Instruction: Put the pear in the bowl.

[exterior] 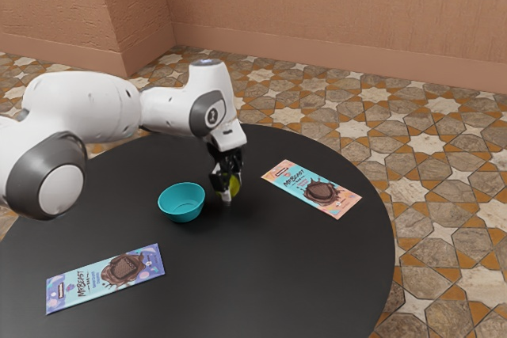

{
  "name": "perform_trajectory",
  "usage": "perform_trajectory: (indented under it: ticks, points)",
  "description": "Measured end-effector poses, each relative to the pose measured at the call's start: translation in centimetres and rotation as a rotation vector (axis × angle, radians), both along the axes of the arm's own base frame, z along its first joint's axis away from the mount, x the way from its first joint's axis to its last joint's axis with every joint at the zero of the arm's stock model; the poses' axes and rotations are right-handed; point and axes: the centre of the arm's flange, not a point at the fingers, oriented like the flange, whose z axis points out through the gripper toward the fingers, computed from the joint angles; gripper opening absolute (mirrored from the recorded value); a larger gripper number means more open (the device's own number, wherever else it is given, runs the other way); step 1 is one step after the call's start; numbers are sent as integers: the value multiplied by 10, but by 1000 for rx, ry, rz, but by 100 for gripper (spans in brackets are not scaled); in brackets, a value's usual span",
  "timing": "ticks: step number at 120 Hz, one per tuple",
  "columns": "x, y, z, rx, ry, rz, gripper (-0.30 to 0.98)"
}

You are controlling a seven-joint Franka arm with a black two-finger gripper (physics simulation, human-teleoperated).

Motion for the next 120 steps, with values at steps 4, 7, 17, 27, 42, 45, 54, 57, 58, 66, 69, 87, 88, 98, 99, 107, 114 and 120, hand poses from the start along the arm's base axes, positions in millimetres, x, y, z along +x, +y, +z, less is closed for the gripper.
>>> perform_trajectory:
  ticks: [4,7,17,27,42,45,54,57,58,66,69,87,88,98,99,107,114,120]
  points:
    - [2,2,7,4,-10,0,31]
    - [2,6,14,9,-17,3,30]
    - [2,28,33,30,-30,27,30]
    - [-2,59,46,56,-22,67,32]
    - [-11,83,40,74,21,99,33]
    - [-12,84,38,74,28,100,35]
    - [-14,85,35,74,42,101,45]
    - [-14,85,34,73,45,101,47]
    - [-14,85,34,73,45,100,48]
    - [-15,85,34,73,51,99,54]
    - [-15,85,34,72,52,98,55]
    - [-15,85,35,72,55,95,62]
    - [-15,85,35,72,55,95,62]
    - [-15,85,47,69,42,95,64]
    - [-15,86,49,69,40,96,65]
    - [-17,99,79,71,10,118,66]
    - [-25,113,125,75,-27,160,66]
    - [-39,119,175,69,-60,217,67]
